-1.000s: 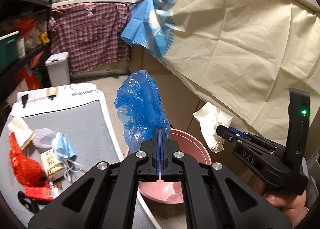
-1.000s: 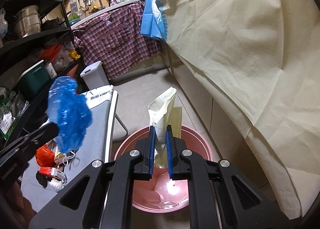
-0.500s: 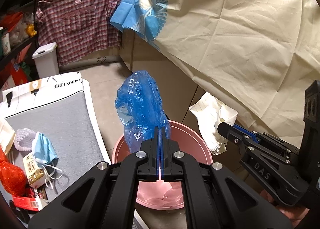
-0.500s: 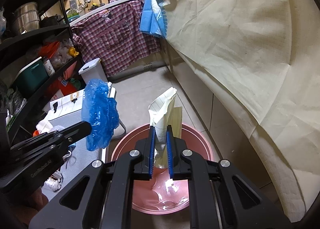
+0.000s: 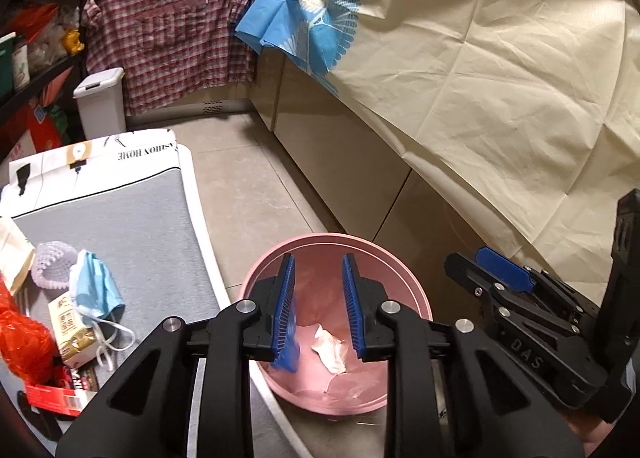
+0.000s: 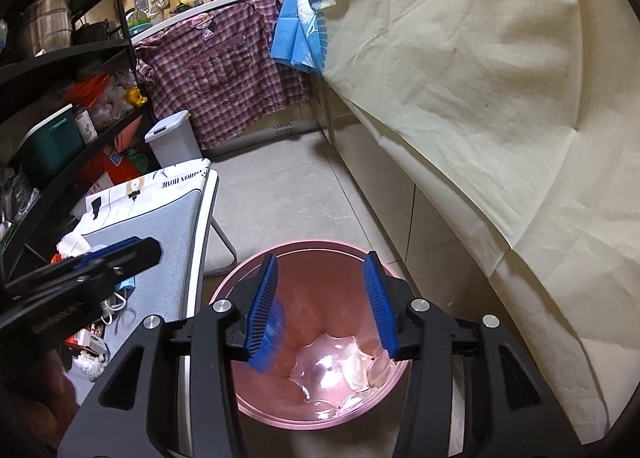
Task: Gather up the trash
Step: 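Carry both items over the pink bin and open both tools to drop them, then grasp the red plastic bag with the left tool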
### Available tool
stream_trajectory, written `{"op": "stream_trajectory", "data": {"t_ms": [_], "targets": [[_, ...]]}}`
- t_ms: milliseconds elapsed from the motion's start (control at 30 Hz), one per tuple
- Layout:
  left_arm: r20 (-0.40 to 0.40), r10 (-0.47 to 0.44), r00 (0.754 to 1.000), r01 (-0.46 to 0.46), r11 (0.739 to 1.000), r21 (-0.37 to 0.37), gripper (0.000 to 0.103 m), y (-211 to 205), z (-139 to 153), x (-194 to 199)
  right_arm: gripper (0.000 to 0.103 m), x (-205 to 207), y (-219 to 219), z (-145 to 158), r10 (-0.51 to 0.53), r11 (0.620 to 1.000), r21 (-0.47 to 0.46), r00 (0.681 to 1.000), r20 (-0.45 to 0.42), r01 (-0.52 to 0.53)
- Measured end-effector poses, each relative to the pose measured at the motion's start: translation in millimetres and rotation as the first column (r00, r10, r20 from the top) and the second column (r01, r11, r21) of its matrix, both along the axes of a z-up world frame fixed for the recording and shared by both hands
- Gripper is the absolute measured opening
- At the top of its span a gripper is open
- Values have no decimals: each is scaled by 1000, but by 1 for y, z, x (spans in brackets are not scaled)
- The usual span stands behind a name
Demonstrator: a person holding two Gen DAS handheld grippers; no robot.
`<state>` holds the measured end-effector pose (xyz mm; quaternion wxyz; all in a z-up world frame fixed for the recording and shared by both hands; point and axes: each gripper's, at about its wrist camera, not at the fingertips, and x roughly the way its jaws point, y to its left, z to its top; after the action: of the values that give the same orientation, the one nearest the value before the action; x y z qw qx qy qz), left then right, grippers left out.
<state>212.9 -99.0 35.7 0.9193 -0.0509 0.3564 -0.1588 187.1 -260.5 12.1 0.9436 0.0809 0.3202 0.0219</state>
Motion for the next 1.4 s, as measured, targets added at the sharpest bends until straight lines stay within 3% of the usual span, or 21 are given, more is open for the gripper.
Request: {"op": "stream_trajectory", "data": {"t_ms": [333, 633, 833, 1033, 1200, 1400], "targets": [[52, 33, 998, -35, 999, 35, 24, 46, 28, -35, 46, -13, 21, 8, 62, 997, -59, 997, 44, -59], [121, 73, 990, -85, 992, 92, 24, 119, 64, -74, 46, -32, 47, 16, 143, 987, -91, 987, 74, -136], [143, 134, 981, -149, 984, 97, 24, 185, 78, -94, 34, -53, 82, 20, 248, 966, -94, 965, 90, -239], [140, 212, 967, -226, 970, 91, 24, 237, 65, -100, 22, -64, 129, 20, 358, 934, -44, 928, 105, -355], [121, 273, 954, -280, 959, 48, 24, 269, 47, -100, 21, -61, 169, 6, 430, 903, -13, 901, 60, -430], [29, 349, 937, -349, 937, -16, 24, 302, 22, -86, 21, -52, 207, -14, 477, 878, 29, 879, 19, -477]]}}
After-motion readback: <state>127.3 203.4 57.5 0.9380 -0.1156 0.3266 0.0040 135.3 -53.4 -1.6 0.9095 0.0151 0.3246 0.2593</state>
